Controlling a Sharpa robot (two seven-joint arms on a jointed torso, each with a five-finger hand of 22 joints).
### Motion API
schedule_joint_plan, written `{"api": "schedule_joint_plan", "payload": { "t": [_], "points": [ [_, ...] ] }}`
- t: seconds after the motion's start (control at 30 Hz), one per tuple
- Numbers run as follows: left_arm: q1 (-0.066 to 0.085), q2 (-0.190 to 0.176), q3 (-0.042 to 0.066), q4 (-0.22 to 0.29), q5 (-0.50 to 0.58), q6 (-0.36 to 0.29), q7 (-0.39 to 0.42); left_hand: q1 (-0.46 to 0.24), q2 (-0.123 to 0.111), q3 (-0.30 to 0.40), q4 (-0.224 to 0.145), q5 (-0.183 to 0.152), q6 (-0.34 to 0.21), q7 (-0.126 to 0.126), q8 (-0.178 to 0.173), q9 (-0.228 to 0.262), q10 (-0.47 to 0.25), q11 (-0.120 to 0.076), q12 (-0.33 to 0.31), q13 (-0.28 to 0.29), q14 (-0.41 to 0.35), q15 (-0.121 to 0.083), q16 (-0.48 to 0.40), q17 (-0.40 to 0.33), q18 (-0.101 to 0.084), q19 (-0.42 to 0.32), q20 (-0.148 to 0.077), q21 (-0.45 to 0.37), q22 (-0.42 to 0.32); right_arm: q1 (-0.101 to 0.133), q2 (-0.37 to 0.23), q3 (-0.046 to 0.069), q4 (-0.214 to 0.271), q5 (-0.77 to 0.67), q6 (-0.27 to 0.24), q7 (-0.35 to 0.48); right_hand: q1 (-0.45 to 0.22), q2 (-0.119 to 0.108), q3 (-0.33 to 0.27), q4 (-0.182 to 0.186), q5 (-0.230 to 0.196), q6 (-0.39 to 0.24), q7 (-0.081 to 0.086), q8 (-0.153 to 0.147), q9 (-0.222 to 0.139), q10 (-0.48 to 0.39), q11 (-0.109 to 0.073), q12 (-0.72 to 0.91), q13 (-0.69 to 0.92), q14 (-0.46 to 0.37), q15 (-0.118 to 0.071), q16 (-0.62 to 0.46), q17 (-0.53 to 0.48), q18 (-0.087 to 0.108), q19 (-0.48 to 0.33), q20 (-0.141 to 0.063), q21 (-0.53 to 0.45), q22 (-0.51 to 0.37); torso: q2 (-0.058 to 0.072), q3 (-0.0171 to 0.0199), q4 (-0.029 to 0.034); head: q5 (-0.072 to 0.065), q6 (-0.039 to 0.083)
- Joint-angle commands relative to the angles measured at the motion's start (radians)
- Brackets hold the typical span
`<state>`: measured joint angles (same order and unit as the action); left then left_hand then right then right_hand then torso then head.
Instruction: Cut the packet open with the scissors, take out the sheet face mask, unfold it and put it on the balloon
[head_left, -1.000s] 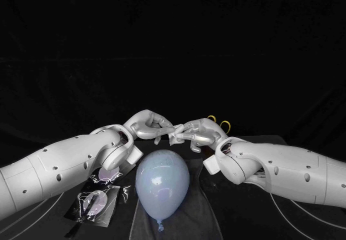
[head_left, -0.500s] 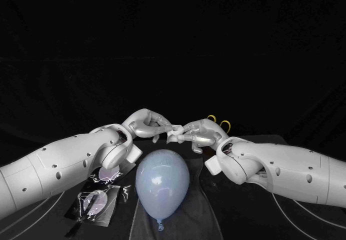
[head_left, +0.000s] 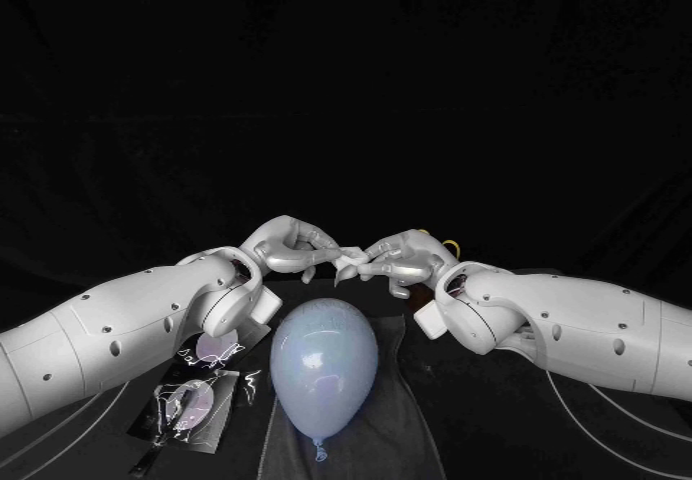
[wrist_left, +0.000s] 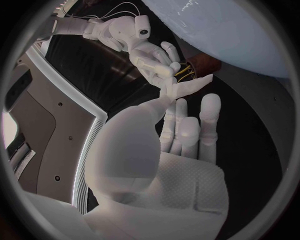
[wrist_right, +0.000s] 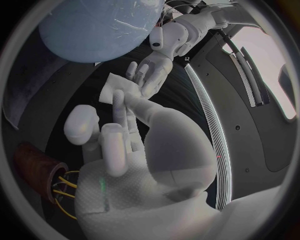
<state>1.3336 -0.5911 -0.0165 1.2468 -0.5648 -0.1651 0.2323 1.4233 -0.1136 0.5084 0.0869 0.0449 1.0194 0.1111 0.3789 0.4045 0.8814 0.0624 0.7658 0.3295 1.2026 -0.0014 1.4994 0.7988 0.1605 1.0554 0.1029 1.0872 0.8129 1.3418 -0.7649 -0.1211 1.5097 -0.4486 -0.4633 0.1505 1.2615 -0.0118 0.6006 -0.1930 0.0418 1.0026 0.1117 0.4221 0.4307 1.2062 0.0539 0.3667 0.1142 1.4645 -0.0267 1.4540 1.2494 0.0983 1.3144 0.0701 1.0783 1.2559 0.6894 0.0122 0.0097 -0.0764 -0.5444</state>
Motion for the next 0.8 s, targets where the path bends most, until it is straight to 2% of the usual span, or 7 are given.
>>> {"api": "schedule_joint_plan", "payload": {
  "t": [0.03, 0.27, 0.47, 0.8],
  "points": [
    [0.003, 0.002, 0.002, -0.002, 0.016, 0.000, -0.002, -0.016, -0.004, -0.002, 0.006, 0.002, 0.004, -0.011, 0.010, 0.050, -0.001, 0.000, -0.004, -0.001, -0.002, 0.007, 0.004, -0.002, -0.001, -0.011, 0.000, 0.000, 0.000, 0.009, 0.002, 0.000, -0.011, -0.045, 0.026, -0.060, -0.004, 0.003, 0.008, -0.001, 0.007, 0.006, 0.001, 0.004, 0.001, 0.024, -0.016, 0.004, 0.001, 0.041, -0.007, 0.004, 0.002, 0.012, 0.007, 0.001, 0.005, 0.000, 0.000, -0.0006, 0.0003, -0.001, 0.000],
    [0.003, 0.004, 0.002, -0.005, 0.016, 0.007, -0.011, -0.033, -0.025, -0.016, 0.008, 0.002, 0.020, -0.027, 0.026, 0.056, 0.005, 0.000, -0.003, -0.002, -0.002, 0.008, 0.006, 0.001, -0.001, -0.012, 0.001, 0.002, 0.005, 0.026, 0.007, 0.000, -0.031, -0.063, 0.044, -0.095, -0.006, 0.002, 0.010, -0.002, 0.007, 0.006, 0.001, 0.006, 0.002, 0.025, -0.016, 0.005, 0.002, 0.042, -0.007, 0.005, 0.004, 0.012, 0.009, 0.001, 0.008, 0.002, 0.000, -0.0007, 0.0008, -0.001, -0.002],
    [0.004, 0.003, 0.002, -0.009, 0.016, 0.002, -0.016, -0.046, -0.035, -0.026, 0.016, 0.002, 0.034, -0.044, 0.035, 0.058, 0.016, -0.001, 0.003, 0.000, 0.008, 0.007, 0.010, 0.021, -0.005, 0.001, 0.000, 0.014, 0.024, 0.038, 0.008, 0.000, -0.046, -0.096, 0.080, -0.139, -0.007, 0.001, 0.012, -0.003, 0.007, 0.006, 0.001, 0.007, 0.003, 0.026, -0.016, 0.005, 0.003, 0.043, -0.008, 0.006, 0.008, 0.011, 0.010, 0.001, 0.010, 0.003, 0.000, -0.0011, 0.0001, -0.001, -0.004],
    [0.004, 0.002, 0.002, -0.016, 0.021, -0.012, -0.026, -0.052, -0.043, -0.033, 0.027, 0.002, 0.045, -0.056, 0.041, 0.057, 0.029, -0.006, 0.010, 0.002, 0.026, 0.003, 0.017, 0.054, -0.010, 0.023, -0.001, 0.035, 0.055, 0.057, 0.008, 0.000, -0.069, -0.158, 0.111, -0.173, -0.010, -0.001, 0.015, -0.004, 0.007, 0.006, 0.000, 0.009, 0.004, 0.027, -0.017, 0.006, 0.004, 0.044, -0.008, 0.008, 0.012, 0.010, 0.012, 0.001, 0.014, 0.006, 0.000, -0.0002, 0.0003, -0.002, -0.005]
  ]
}}
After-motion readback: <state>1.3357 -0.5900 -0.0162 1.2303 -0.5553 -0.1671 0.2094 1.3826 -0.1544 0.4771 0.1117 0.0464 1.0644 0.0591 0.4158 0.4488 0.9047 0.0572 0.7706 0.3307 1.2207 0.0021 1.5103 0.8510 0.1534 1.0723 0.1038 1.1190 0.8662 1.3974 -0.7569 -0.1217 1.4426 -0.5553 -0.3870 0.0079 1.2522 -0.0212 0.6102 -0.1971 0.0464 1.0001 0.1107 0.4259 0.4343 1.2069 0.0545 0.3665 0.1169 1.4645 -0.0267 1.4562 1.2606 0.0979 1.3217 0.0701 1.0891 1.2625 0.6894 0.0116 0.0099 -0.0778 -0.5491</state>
